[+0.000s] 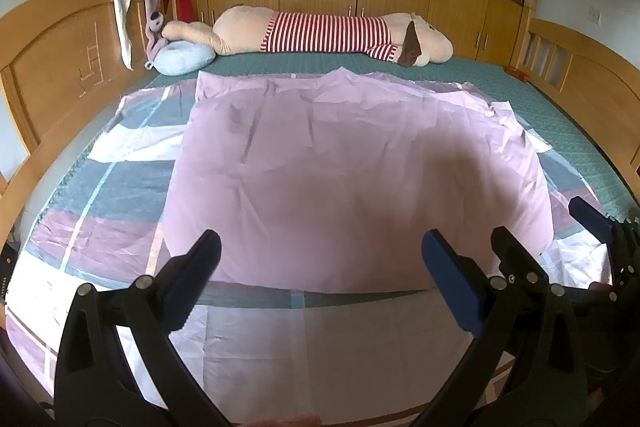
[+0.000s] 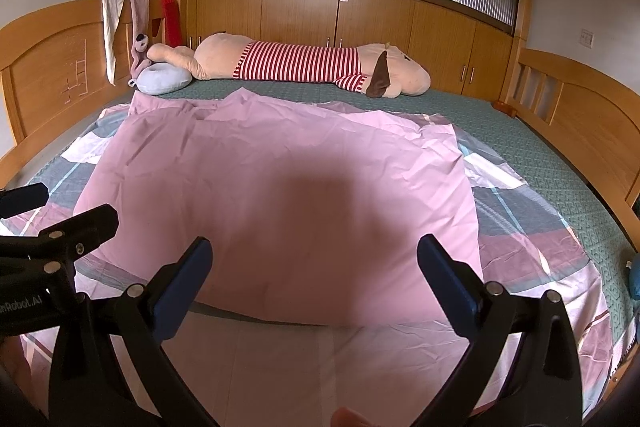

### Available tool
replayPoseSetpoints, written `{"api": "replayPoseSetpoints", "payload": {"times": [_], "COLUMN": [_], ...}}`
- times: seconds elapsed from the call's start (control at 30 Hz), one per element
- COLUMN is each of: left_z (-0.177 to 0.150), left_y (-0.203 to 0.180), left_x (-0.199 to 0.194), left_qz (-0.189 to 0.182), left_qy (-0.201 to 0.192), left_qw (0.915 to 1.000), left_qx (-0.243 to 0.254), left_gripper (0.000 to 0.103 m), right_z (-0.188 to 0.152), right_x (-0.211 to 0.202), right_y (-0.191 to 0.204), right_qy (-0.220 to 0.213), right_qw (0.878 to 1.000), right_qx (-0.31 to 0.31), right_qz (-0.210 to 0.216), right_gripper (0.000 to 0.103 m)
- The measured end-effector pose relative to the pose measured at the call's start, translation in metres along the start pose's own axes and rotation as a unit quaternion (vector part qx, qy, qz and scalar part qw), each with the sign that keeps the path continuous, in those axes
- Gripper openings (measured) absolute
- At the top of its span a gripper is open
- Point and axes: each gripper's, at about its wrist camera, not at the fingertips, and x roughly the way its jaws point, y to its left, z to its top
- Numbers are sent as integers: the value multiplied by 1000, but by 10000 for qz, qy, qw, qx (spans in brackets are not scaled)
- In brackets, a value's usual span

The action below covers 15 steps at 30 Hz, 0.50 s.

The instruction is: Fold large clothes

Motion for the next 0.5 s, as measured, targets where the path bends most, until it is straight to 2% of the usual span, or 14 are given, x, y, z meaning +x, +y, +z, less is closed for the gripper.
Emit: {"api": "replayPoseSetpoints", "payload": {"times": [0.2, 0.5], "left_z": [-1, 1], "left_y": [-1, 6], "left_x": [-3, 3], "left_qz": [70, -41], "left_qy": [-102, 54], "left_qw": [9999, 10000], "left_qx": [52, -35], "left_gripper": [101, 101], "right_z": [0, 0], "right_x": [0, 0], "right_y": [0, -1], "right_qy": [9, -16], "right_qw": [10000, 10000], "right_qx": [-5, -33], "right_qz": [1, -18], "right_gripper": [102, 102]}}
